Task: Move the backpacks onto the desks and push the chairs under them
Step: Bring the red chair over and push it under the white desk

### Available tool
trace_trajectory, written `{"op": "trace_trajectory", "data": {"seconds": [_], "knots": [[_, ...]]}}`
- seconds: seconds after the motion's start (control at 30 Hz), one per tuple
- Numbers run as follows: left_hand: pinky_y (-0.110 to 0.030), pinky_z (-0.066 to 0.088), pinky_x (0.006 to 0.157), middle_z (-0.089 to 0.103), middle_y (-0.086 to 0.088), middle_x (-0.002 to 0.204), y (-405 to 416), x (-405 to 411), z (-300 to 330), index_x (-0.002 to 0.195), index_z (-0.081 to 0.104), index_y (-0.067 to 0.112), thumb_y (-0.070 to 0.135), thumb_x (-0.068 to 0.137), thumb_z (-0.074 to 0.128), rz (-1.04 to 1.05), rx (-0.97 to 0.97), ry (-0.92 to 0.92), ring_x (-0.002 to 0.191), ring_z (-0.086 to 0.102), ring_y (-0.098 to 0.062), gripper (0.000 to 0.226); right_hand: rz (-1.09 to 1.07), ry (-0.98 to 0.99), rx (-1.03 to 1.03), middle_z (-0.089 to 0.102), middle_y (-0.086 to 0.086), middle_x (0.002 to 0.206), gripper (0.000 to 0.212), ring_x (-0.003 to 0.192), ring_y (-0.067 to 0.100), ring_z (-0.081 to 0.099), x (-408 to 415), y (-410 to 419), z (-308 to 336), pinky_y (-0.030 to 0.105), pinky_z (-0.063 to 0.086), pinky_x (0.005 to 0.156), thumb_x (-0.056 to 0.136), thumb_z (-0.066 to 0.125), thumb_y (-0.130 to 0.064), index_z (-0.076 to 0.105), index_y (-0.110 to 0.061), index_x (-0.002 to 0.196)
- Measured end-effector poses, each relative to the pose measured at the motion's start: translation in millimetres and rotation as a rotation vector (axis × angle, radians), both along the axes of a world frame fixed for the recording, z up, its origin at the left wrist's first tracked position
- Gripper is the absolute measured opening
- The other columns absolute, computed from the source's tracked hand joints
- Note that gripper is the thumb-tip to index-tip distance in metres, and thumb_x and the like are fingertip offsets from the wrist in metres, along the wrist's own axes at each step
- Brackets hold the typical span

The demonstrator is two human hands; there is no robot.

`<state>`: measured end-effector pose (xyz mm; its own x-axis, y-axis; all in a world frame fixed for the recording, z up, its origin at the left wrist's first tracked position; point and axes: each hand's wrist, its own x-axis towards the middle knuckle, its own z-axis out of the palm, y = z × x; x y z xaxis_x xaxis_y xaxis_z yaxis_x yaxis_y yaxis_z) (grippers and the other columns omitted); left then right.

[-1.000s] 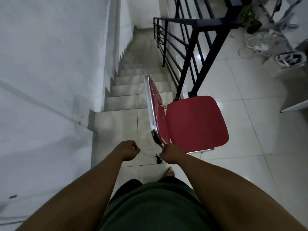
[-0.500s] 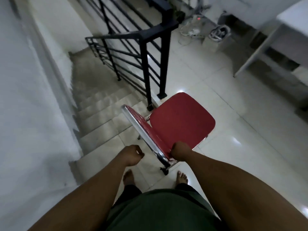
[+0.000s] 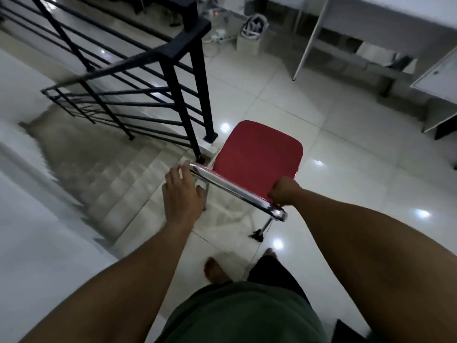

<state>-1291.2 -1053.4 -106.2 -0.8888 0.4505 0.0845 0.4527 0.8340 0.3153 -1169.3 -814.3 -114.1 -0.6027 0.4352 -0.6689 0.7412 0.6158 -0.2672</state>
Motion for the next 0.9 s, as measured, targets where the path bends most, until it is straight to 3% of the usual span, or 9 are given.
{"op": "trace_trajectory", "data": {"seconds": [0.13, 0.2, 0.33, 0.6, 0.77, 0.9], "knots": [[-0.044, 0.036, 0.101, 0.055, -0.005, 0.125, 30.6, -3.3, 14.0, 0.119, 0.055, 0.021, 0.028, 0.077, 0.065, -0.328, -0.200, 0.129, 0.120, 0.046, -0.026, 0.044, -0.233, 0.238, -0.117, 0.068, 0.017, 0.089, 0.027, 0.079, 0.028, 0.063, -36.4, -22.0, 21.9, 0.037, 0.052, 0.071, 0.093, 0.060, -0.026, 0.069, 0.000, 0.092], [-0.047, 0.028, 0.100, 0.058, -0.002, 0.120, 45.8, -4.9, 17.4, 0.114, 0.057, 0.026, 0.032, 0.076, 0.062, -0.403, -0.366, 0.046, 0.118, 0.046, -0.025, 0.039, -0.259, 0.284, -0.155, 0.067, 0.014, 0.082, 0.023, 0.074, 0.027, 0.062, -44.5, -39.0, 25.4, 0.037, 0.051, 0.067, 0.092, 0.060, -0.023, 0.069, -0.003, 0.085], [-0.050, 0.021, 0.100, 0.052, -0.003, 0.124, 61.3, -6.4, 16.8, 0.116, 0.054, 0.029, 0.028, 0.073, 0.062, -0.358, -0.492, -0.127, 0.122, 0.039, -0.028, 0.043, -0.275, 0.326, -0.016, 0.063, 0.004, 0.070, 0.022, 0.061, 0.022, 0.059, -30.9, -68.9, 16.8, 0.028, 0.043, 0.055, 0.088, 0.050, -0.026, 0.060, -0.015, 0.071], [-0.053, 0.025, 0.101, 0.049, -0.007, 0.127, 66.1, -15.0, 17.8, 0.120, 0.051, 0.028, 0.030, 0.074, 0.061, -0.421, -0.620, -0.128, 0.123, 0.036, -0.032, 0.047, -0.352, 0.361, 0.010, 0.064, -0.006, 0.068, 0.017, 0.058, 0.014, 0.061, -35.2, -70.0, 11.0, 0.023, 0.043, 0.051, 0.072, 0.050, -0.034, 0.062, -0.023, 0.073], [-0.050, 0.031, 0.105, 0.045, -0.010, 0.130, 76.9, -41.8, 18.4, 0.128, 0.047, 0.027, 0.034, 0.075, 0.062, -0.698, -0.761, -0.161, 0.123, 0.038, -0.032, 0.056, -0.434, 0.355, 0.057, 0.061, -0.008, 0.060, 0.016, 0.052, 0.012, 0.059, -35.1, -72.0, 11.1, 0.019, 0.037, 0.046, 0.070, 0.053, -0.037, 0.061, -0.023, 0.067], [-0.036, 0.045, 0.081, 0.054, -0.004, 0.114, 82.0, -61.6, 14.0, 0.108, 0.053, 0.025, 0.031, 0.074, 0.065, -0.971, -0.696, -0.314, 0.101, 0.053, -0.024, 0.037, -0.491, 0.357, 0.243, 0.055, -0.008, 0.059, 0.021, 0.051, 0.012, 0.052, -28.8, -82.1, 12.3, 0.021, 0.031, 0.047, 0.073, 0.048, -0.042, 0.055, -0.023, 0.066]]}}
